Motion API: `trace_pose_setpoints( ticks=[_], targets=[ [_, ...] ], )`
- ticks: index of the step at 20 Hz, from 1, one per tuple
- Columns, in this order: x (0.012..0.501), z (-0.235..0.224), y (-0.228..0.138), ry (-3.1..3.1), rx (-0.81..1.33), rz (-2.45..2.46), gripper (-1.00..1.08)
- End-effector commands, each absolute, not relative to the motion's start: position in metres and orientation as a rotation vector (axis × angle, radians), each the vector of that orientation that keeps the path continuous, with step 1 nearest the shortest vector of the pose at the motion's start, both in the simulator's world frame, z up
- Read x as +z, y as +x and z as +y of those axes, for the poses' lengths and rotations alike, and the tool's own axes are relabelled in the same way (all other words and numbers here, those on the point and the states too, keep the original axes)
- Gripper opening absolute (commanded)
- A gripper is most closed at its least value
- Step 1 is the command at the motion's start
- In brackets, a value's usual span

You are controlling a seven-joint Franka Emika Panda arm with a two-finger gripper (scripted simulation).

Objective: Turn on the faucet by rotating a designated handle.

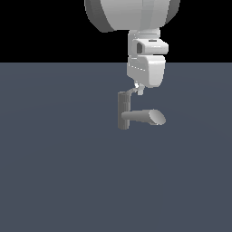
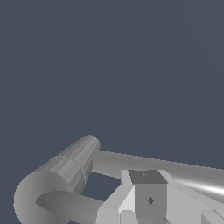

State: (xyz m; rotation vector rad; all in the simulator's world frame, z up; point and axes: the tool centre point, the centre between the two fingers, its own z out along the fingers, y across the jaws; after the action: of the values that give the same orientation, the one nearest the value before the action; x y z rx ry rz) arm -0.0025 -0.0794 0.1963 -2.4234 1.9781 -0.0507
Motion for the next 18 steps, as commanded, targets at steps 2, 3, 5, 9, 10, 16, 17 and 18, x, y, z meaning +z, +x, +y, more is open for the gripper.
trace_pose_setpoints(
  ticks=[2, 3, 5, 9, 10, 16, 17, 18],
  targets=[
    [0.186, -0.045, -0.014, -2.456, -0.013, 1.952, -1.00],
    [0.185, -0.040, -0.016, -2.457, -0.010, 1.952, -1.00],
    [0.183, -0.030, -0.021, -2.459, -0.003, 1.953, -1.00],
    [0.195, -0.048, -0.012, -2.412, -0.046, 1.992, -1.00],
    [0.194, -0.042, -0.010, -2.416, -0.043, 1.989, -1.00],
    [0.189, -0.007, 0.000, -2.435, -0.024, 1.974, -1.00],
    [0.188, -0.001, 0.001, -2.438, -0.021, 1.971, -1.00],
    [0.187, 0.004, 0.003, -2.442, -0.018, 1.969, -1.00]
  ],
)
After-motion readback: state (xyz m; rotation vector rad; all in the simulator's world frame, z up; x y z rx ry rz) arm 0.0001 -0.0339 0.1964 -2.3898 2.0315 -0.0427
